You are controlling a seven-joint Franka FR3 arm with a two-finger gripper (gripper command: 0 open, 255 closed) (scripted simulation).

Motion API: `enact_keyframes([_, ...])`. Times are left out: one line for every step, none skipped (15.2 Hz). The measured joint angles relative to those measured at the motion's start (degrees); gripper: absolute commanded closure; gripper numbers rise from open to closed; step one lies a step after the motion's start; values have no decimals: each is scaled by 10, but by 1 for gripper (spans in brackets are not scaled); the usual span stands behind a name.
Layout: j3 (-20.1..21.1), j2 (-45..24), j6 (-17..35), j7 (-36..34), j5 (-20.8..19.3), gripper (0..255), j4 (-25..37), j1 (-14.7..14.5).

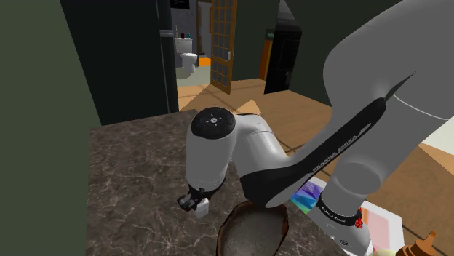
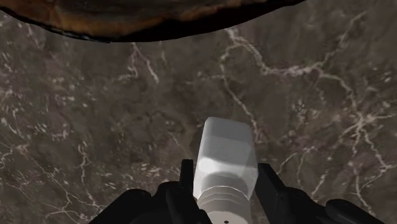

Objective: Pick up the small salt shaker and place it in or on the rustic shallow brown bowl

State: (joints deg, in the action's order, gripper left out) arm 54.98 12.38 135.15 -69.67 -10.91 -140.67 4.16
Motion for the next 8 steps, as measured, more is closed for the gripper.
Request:
enact_keyframes([-5,7,-6,7,8,255,2,-4])
enact_keyframes([-13,18,-13,20,20,255,3,-11])
enact_keyframes([-18,25,-22,27,29,255,7,-16])
enact_keyframes([-21,30,-27,32,33,255,9,-19])
enact_keyframes([-27,36,-35,39,40,255,13,-23])
enact_keyframes([-30,41,-42,44,45,255,17,-26])
enact_keyframes([-37,49,-50,53,52,255,19,-30])
enact_keyframes([-40,53,-58,57,56,255,25,-33])
